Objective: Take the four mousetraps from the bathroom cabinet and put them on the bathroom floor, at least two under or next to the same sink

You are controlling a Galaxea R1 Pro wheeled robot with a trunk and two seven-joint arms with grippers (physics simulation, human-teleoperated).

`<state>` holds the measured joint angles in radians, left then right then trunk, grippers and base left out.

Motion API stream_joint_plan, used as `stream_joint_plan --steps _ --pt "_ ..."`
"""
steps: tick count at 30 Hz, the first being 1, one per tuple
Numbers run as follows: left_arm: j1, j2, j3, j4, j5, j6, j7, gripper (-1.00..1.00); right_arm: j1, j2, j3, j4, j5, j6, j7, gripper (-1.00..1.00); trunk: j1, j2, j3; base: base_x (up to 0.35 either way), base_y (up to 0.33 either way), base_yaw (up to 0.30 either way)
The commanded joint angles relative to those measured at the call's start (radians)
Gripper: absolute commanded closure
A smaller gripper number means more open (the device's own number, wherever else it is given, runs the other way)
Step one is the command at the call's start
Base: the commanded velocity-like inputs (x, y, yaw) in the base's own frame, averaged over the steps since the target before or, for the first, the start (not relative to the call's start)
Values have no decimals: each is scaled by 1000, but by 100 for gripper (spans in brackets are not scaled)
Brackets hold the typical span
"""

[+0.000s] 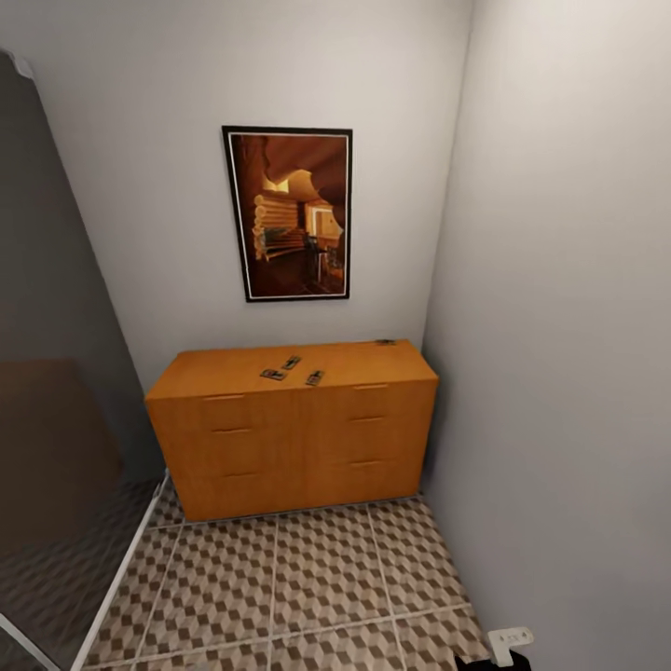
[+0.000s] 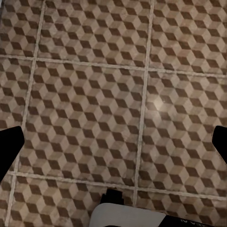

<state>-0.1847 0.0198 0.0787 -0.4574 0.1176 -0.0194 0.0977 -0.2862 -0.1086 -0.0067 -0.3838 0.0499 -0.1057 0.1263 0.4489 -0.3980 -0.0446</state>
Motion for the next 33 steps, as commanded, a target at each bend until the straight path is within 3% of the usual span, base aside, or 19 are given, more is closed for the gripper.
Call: stream_joint_plan --steps 1,14,33 --pt "-1 0 -2 0 10 -2 2 -100 -1 0 -1 0 5 -3 3 -100 1 -2 -2 327 0 182" --pt "-1 0 -1 0 10 -2 2 -100 -1 0 -1 0 5 -3 3 -100 1 -2 -2 326 -23 36" --pt "-1 -1 -2 0 11 -3 2 -100 -1 0 -1 0 6 -3 3 -100 1 -2 -2 274 -153 61"
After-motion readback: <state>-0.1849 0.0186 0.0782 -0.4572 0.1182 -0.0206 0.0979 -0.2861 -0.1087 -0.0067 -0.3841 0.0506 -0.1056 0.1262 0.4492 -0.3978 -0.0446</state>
